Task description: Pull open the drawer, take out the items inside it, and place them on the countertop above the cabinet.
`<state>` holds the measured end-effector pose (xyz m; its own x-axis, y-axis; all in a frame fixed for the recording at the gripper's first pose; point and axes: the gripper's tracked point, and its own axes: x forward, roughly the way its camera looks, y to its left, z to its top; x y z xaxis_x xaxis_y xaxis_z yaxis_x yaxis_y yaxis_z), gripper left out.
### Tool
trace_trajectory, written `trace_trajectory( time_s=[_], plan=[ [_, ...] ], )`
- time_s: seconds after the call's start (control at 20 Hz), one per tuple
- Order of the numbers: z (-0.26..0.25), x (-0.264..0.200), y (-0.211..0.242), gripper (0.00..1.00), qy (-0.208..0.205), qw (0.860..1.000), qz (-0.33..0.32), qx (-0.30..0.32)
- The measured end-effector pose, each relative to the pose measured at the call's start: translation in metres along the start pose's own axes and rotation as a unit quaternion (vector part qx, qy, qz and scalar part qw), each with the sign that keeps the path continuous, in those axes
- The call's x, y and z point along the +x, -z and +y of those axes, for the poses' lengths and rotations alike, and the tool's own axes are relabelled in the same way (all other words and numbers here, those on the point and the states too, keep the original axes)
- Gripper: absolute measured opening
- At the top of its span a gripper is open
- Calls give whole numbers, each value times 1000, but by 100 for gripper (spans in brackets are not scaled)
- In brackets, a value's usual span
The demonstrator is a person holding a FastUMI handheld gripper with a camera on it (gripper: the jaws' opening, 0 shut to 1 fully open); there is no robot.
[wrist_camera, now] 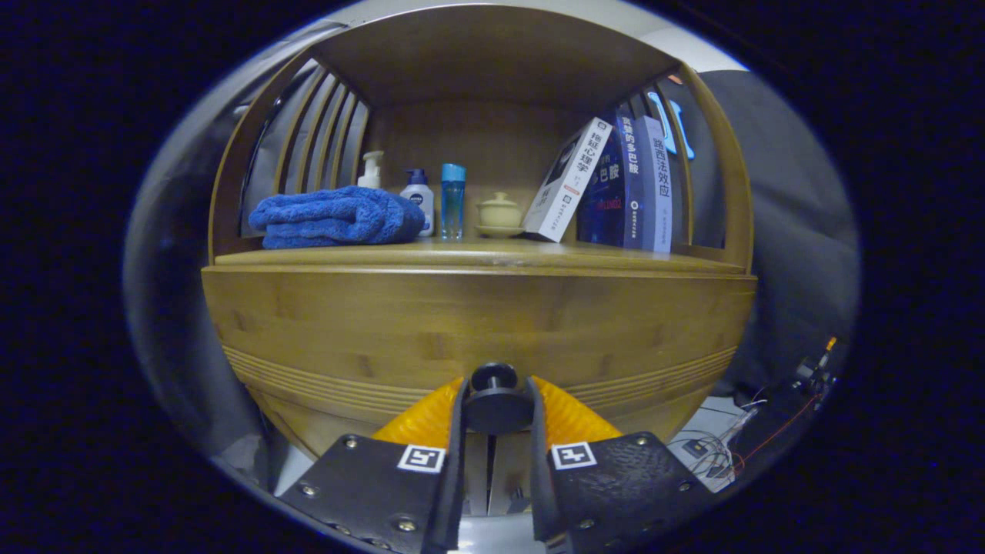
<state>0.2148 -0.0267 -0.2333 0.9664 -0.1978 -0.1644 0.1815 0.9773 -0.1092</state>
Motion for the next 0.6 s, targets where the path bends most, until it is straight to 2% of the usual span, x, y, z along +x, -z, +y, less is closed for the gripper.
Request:
trace_trajectory(
  time_s=[0.2,0.6],
  plan=[
    [0,-22,6,36,-7,999,0,34],
    [-4,-53,17,36,-6,1000,17,1]
  ],
)
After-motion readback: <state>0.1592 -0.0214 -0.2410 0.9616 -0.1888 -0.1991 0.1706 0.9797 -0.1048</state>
